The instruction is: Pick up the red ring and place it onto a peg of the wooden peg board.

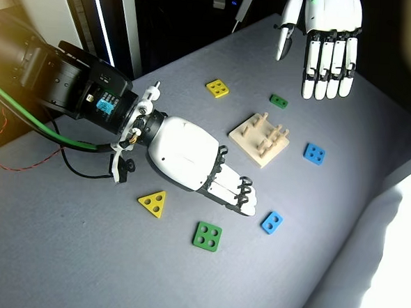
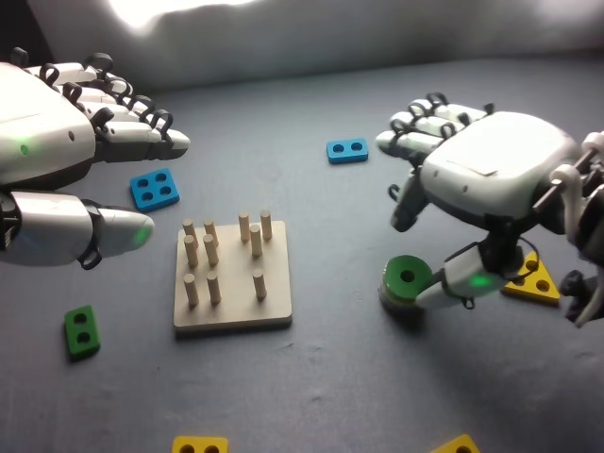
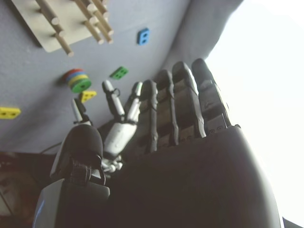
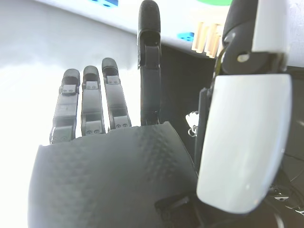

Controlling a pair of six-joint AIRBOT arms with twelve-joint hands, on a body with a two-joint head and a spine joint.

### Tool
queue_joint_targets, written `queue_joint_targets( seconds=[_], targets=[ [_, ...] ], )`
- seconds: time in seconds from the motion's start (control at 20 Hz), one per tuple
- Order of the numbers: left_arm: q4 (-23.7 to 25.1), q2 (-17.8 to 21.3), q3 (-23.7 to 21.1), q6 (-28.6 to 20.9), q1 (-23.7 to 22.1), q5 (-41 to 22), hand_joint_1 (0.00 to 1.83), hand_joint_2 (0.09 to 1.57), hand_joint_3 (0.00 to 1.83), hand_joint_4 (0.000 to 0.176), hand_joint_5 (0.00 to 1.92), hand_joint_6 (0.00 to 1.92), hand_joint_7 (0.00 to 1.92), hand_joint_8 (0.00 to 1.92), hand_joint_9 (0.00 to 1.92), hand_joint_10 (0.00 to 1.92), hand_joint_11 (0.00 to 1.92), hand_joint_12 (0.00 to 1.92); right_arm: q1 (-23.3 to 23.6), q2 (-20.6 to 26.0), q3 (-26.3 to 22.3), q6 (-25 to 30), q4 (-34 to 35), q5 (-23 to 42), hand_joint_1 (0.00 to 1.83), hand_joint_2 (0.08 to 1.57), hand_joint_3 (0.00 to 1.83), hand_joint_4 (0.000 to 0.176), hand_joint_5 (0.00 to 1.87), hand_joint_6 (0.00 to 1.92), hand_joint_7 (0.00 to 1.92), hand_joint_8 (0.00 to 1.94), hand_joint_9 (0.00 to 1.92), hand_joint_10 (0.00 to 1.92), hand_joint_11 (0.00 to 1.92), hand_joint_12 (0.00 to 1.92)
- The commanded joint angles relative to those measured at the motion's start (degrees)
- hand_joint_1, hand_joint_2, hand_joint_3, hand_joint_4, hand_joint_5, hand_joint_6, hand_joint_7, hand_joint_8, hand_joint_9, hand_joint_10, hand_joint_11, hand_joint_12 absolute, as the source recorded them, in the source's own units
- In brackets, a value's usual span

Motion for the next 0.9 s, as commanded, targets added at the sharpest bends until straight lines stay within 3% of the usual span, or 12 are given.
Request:
queue_joint_targets(
  seconds=[0.0,0.05,0.1,0.15,0.2,0.4,0.45,0.6,0.65,0.7,0.75,0.85],
  targets=[
    [-0.5,0.7,0.4,0.0,-0.5,-4.0,0.00,1.41,0.00,0.000,0.22,0.00,0.23,0.00,0.20,0.00,0.00,0.34,0.7,0.2,-0.1,-0.1,-1.3,4.8,0.92,0.71,0.00,0.074,0.94,0.01,0.24,0.02,0.00,0.00,0.00,0.00],
    [-0.5,0.7,0.5,0.0,-0.5,-4.0,0.00,1.41,0.00,0.000,0.24,0.01,0.26,0.01,0.22,0.01,0.00,0.34,0.7,-0.1,0.0,-1.4,0.4,4.7,0.88,0.71,0.00,0.106,0.91,0.00,0.26,0.02,0.00,0.00,0.00,0.00],
    [-0.5,0.7,0.5,0.0,-0.5,-4.0,0.00,1.42,0.00,0.000,0.23,0.00,0.26,0.00,0.23,0.01,0.00,0.35,0.6,-0.5,0.1,-1.6,1.0,4.7,0.88,0.71,0.00,0.104,0.89,0.00,0.29,0.01,0.00,0.00,0.00,0.00],
    [-0.5,0.7,0.5,0.0,-0.5,-4.0,0.00,1.41,0.00,0.000,0.23,0.00,0.26,0.00,0.23,0.01,0.00,0.35,0.5,-0.8,0.2,-1.7,1.0,4.7,0.90,0.72,0.00,0.081,0.88,0.00,0.30,0.01,0.00,0.00,0.00,0.00],
    [-0.5,0.7,0.5,0.0,-0.5,-4.0,0.00,1.41,0.00,0.000,0.25,0.01,0.28,0.01,0.25,0.01,0.00,0.39,0.4,-1.2,0.3,-1.8,1.0,4.7,0.90,0.72,0.00,0.078,0.88,0.00,0.29,0.00,0.00,0.00,0.00,0.00],
    [-0.5,0.7,0.5,0.0,-0.5,-4.0,0.00,1.41,0.00,0.000,0.29,0.01,0.30,0.00,0.26,0.00,0.00,0.44,-0.6,-2.6,1.2,-1.9,1.0,5.1,0.88,0.73,0.01,0.094,0.86,0.00,0.19,0.00,0.00,0.00,0.00,0.00],
    [-0.5,0.7,0.5,0.0,-0.6,-4.0,0.00,1.41,0.00,0.000,0.30,0.01,0.31,0.01,0.27,0.01,0.00,0.49,-0.7,-2.9,1.3,-1.9,1.0,5.1,0.89,0.73,0.01,0.089,0.87,0.00,0.20,0.01,0.00,0.00,0.00,0.00],
    [-0.5,0.7,0.5,0.0,-0.6,-4.0,0.00,1.41,0.00,0.000,0.26,0.00,0.27,0.00,0.23,0.00,0.00,0.40,-1.3,-3.8,1.7,-1.9,1.0,5.3,0.90,0.74,0.01,0.088,0.87,0.00,0.23,0.01,0.00,0.00,0.00,0.00],
    [-0.5,0.7,0.5,0.0,-0.6,-4.0,0.00,1.41,0.00,0.000,0.26,0.00,0.27,0.00,0.23,0.00,0.00,0.40,-1.5,-4.0,1.8,-1.9,1.0,5.4,0.93,0.73,0.00,0.078,0.89,0.01,0.25,0.02,0.00,0.00,0.00,0.00],
    [-0.5,0.7,0.4,0.0,-0.6,-4.0,0.00,1.41,0.00,0.000,0.32,0.00,0.35,0.00,0.29,0.01,0.00,0.54,-1.6,-4.0,1.8,-1.9,1.0,5.4,0.96,0.71,0.00,0.059,0.92,0.01,0.30,0.01,0.00,0.00,0.00,0.00],
    [-0.5,0.7,0.4,0.0,-0.6,-4.0,0.00,1.41,0.00,0.000,0.32,0.00,0.35,0.00,0.29,0.00,0.00,0.54,-1.7,-4.0,2.0,-1.9,1.0,5.4,0.94,0.71,0.00,0.078,0.92,0.01,0.29,0.00,0.00,0.00,0.00,0.00],
    [-0.5,0.7,0.4,0.0,-0.6,-4.0,0.00,1.41,0.00,0.000,0.29,0.00,0.31,0.00,0.26,0.00,0.00,0.50,-1.8,-4.0,2.5,-1.9,1.0,5.4,0.96,0.72,0.00,0.069,0.93,0.01,0.35,0.02,0.00,0.00,0.00,0.00]
  ],
)
